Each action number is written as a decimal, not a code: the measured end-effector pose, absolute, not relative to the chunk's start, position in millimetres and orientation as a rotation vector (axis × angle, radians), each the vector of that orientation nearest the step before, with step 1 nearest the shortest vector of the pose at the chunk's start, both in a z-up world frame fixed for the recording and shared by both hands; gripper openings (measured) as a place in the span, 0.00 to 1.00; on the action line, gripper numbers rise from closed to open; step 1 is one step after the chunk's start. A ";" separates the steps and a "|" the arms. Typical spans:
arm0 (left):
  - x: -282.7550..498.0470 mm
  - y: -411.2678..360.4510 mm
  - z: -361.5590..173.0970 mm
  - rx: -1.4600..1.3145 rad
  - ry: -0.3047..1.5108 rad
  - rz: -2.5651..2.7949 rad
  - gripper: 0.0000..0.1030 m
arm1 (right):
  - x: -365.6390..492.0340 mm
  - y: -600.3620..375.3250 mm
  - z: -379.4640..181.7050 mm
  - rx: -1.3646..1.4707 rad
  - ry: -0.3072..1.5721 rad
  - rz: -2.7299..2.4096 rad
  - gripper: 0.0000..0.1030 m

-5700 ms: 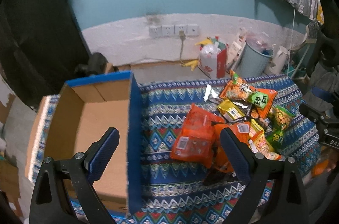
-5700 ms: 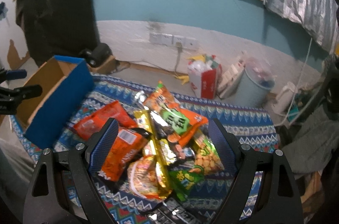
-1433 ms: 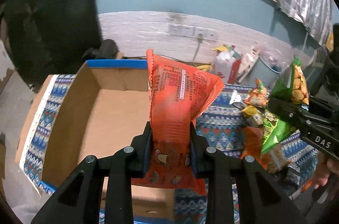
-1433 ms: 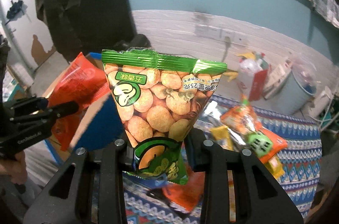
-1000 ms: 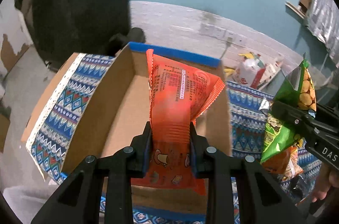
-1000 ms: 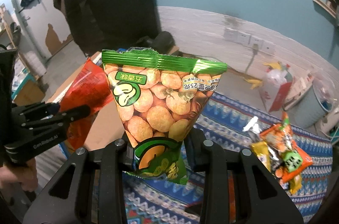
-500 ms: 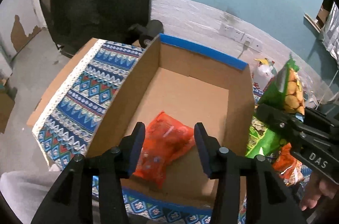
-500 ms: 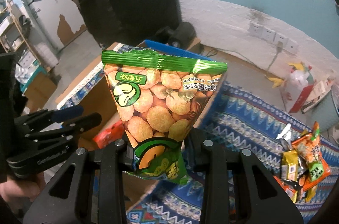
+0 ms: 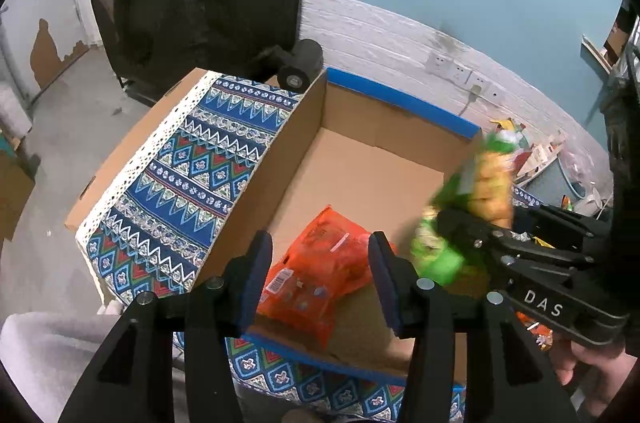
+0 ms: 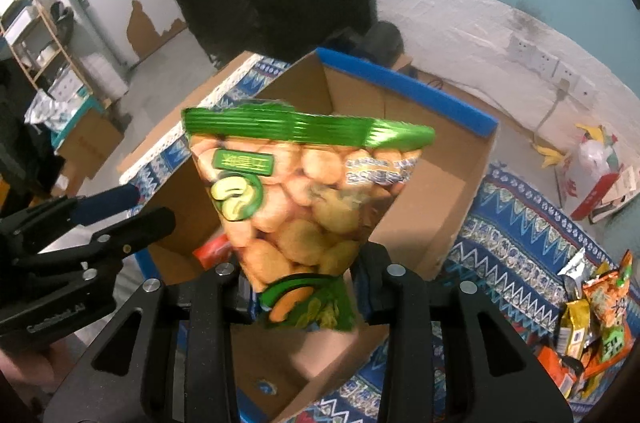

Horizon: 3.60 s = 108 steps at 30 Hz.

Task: Organize snacks
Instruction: 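Lower the green peanut bag into the box and open the right tool, then grasp the orange chip bag with the left tool while the right tool grasps the black bag, then lift the orange chip bag and carry it into the box with the left tool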

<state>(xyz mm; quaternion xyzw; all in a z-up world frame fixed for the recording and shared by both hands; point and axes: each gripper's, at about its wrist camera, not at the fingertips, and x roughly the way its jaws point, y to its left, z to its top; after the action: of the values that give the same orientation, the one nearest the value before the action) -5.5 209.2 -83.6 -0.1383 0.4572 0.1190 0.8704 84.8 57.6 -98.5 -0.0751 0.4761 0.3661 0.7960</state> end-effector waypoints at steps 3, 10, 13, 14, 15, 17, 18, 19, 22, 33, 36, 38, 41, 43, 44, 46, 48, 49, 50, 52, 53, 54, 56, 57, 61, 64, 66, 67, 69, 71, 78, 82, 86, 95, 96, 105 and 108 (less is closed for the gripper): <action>-4.3 203.5 -81.4 -0.287 0.954 0.233 0.52 | 86.0 51.5 -96.5 -0.144 1.016 0.760 0.57; -1.0 179.5 -77.4 -0.247 0.948 0.178 0.58 | 89.7 21.0 -78.1 -0.114 0.970 0.723 0.66; -0.3 167.5 -74.6 -0.222 0.942 0.158 0.63 | 88.0 4.6 -72.1 -0.115 0.960 0.708 0.68; 0.1 162.4 -73.0 -0.211 0.937 0.150 0.64 | 87.3 0.0 -70.9 -0.116 0.956 0.703 0.68; 0.5 159.5 -72.2 -0.206 0.935 0.144 0.65 | 86.2 -6.3 -68.8 -0.117 0.951 0.697 0.68; 1.7 150.8 -70.2 -0.193 0.933 0.129 0.68 | 85.3 -16.4 -66.0 -0.118 0.944 0.684 0.70; 2.2 146.6 -69.3 -0.187 0.931 0.122 0.69 | 84.6 -21.9 -64.5 -0.119 0.941 0.677 0.72; 3.1 141.4 -68.5 -0.178 0.931 0.114 0.69 | 83.6 -28.2 -62.3 -0.120 0.935 0.670 0.72; 4.5 126.8 -67.2 -0.148 0.936 0.092 0.72 | 80.8 -45.5 -57.2 -0.127 0.925 0.649 0.73; 4.4 69.2 -71.6 -0.101 0.973 -0.050 0.73 | 64.8 -110.8 -57.7 -0.159 0.933 0.610 0.73; 4.0 47.9 -74.7 -0.082 0.993 -0.090 0.73 | 58.7 -135.4 -62.7 -0.160 0.944 0.584 0.73; 2.4 32.8 -75.6 -0.068 1.000 -0.126 0.73 | 55.3 -152.1 -65.9 -0.151 0.958 0.563 0.73; 1.3 12.6 -77.1 -0.037 1.013 -0.161 0.74 | 49.8 -175.1 -69.6 -0.147 0.975 0.533 0.73; 0.5 0.3 -78.6 -0.022 1.026 -0.184 0.73 | 45.5 -191.8 -72.5 -0.150 0.985 0.513 0.73; -0.2 -5.9 -79.4 -0.019 1.031 -0.197 0.74 | 44.2 -197.4 -73.8 -0.151 0.987 0.507 0.73; -1.7 -15.6 -80.5 -0.011 1.039 -0.217 0.74 | 38.4 -213.6 -78.4 -0.144 1.000 0.486 0.73; -3.5 -28.2 -82.2 0.004 1.047 -0.236 0.74 | 32.9 -227.9 -83.5 -0.136 1.013 0.475 0.73; -4.2 -34.7 -84.5 0.014 1.054 -0.248 0.75 | 30.3 -235.2 -86.4 -0.132 1.019 0.471 0.73; -4.7 -41.2 -87.7 0.021 1.065 -0.257 0.76 | 27.1 -243.9 -89.5 -0.127 1.025 0.465 0.73; -5.2 -52.5 -93.3 0.034 1.087 -0.270 0.76 | 21.7 -256.8 -95.1 -0.123 1.038 0.465 0.73; -5.2 -57.5 -95.8 0.044 1.096 -0.277 0.76 | 19.1 -261.5 -97.4 -0.125 1.044 0.464 0.73; -4.8 -62.4 -98.3 0.055 1.102 -0.283 0.76 | 17.3 -266.7 -100.9 -0.127 1.051 0.460 0.73; -6.0 -71.4 -102.0 0.074 1.109 -0.294 0.76 | 12.7 -276.2 -108.1 -0.129 1.073 0.458 0.73; -6.7 -75.3 -104.6 0.078 1.112 -0.300 0.76 | 10.9 -280.2 -111.6 -0.130 1.083 0.457 0.73; -7.0 -78.1 -115.3 0.073 1.128 -0.299 0.76 | 3.0 -293.7 -129.5 -0.144 1.128 0.479 0.74; -6.3 -77.8 -126.9 0.055 1.157 -0.304 0.76 | -0.9 -296.8 -146.4 -0.119 1.182 0.509 0.74; -6.4 -79.7 -135.0 0.065 1.171 -0.297 0.76 | -4.7 -296.9 -157.7 -0.149 1.216 0.516 0.74; -6.8 -80.9 -139.0 0.069 1.180 -0.296 0.76 | -5.9 -297.2 -162.2 -0.191 1.237 0.537 0.74; -8.4 -83.7 -145.1 0.070 1.200 -0.303 0.76 | -8.6 -298.2 -174.3 -0.221 1.283 0.543 0.74; -9.7 -88.6 -150.9 0.077 1.222 -0.315 0.76 | -10.9 -299.6 -183.4 -0.247 1.315 0.542 0.74; -7.4 -106.4 -160.5 0.100 1.257 -0.341 0.76 | -16.4 -301.3 -211.5 -0.345 1.422 0.545 0.74; -2.9 -109.6 -163.5 0.097 1.269 -0.347 0.76 | -15.0 -298.1 -226.5 -0.388 1.449 0.548 0.74; 3.8 -111.5 -167.2 0.090 1.277 -0.345 0.76 | -7.1 -302.1 -241.9 -0.361 1.495 0.533 0.74; 31.5 -116.9 -176.4 0.014 1.289 -0.327 0.76 | 10.2 -324.3 -242.5 -0.219 1.490 0.463 0.64; 34.6 -118.3 -177.7 0.008 1.290 -0.326 0.76 | 10.5 -329.4 -239.8 -0.198 1.478 0.450 0.64; 56.6 -128.5 -191.2 -0.035 1.309 -0.317 0.76 | 24.4 -368.1 -211.5 -0.061 1.328 0.273 0.64; 61.6 -133.0 -197.1 -0.020 1.310 -0.308 0.76 | 28.2 -374.0 -199.5 -0.018 1.274 0.245 0.64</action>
<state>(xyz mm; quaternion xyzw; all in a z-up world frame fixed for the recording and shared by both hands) 61.6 -133.0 -197.1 -0.0092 0.6066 -0.1426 0.7821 28.2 -374.0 -199.5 -0.0084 0.5931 0.1141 0.7970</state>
